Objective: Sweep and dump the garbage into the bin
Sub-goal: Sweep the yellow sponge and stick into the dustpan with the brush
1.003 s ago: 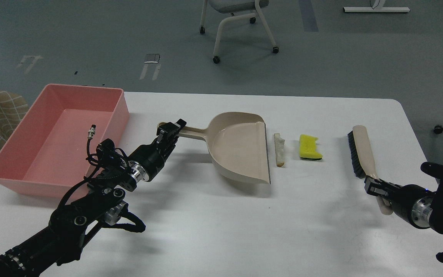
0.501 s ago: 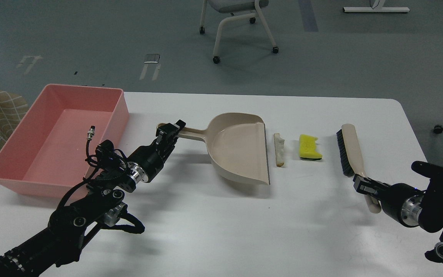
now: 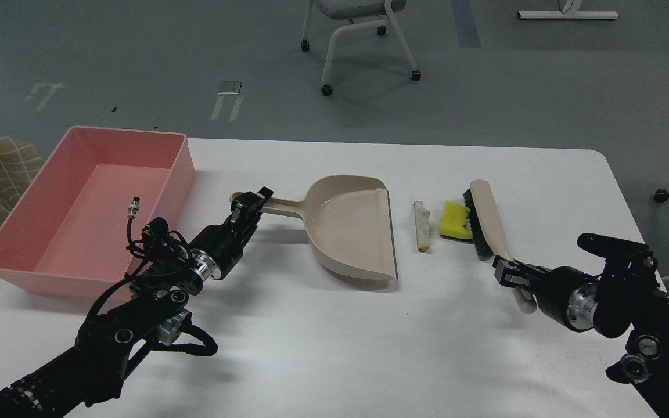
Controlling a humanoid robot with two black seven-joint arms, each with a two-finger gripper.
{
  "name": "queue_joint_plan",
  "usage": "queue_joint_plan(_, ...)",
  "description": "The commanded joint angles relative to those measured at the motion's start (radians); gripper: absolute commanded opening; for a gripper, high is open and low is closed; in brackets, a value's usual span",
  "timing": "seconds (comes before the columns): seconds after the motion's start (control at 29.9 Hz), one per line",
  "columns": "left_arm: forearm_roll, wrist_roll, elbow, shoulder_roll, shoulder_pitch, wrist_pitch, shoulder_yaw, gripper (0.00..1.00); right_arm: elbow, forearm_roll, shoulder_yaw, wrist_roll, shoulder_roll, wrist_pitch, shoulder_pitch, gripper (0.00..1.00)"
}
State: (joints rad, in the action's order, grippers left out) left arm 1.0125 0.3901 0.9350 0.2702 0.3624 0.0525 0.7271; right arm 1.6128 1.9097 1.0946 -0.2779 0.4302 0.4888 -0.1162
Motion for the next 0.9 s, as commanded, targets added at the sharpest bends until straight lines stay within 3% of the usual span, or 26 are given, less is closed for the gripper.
queue_joint_plan(0.0, 0.0, 0.007, -0.001, 0.0, 0.0, 0.003, 0.0, 0.0, -0.004, 0.0, -0.035, 0.0, -0.03, 0.0, -0.04, 0.0)
queue_joint_plan(0.4, -0.002, 0.015, -0.001, -0.003, 0.0, 0.004, 0.002, 0.0, -0.043, -0.05, -0.209, -0.012, -0.126, 0.0, -0.145, 0.0)
queue_joint_plan(0.67, -0.003, 0.021, -0.001, -0.002, 0.0, 0.004, 0.002, 0.0, -0.036, -0.076, -0.179, -0.012, -0.274, 0.0, -0.167, 0.0)
queue_joint_plan(0.87, -0.005, 0.021, -0.001, -0.002, 0.0, 0.003, 0.002, 0.0, -0.017, -0.126, -0.145, -0.014, -0.298, 0.0, -0.203, 0.0)
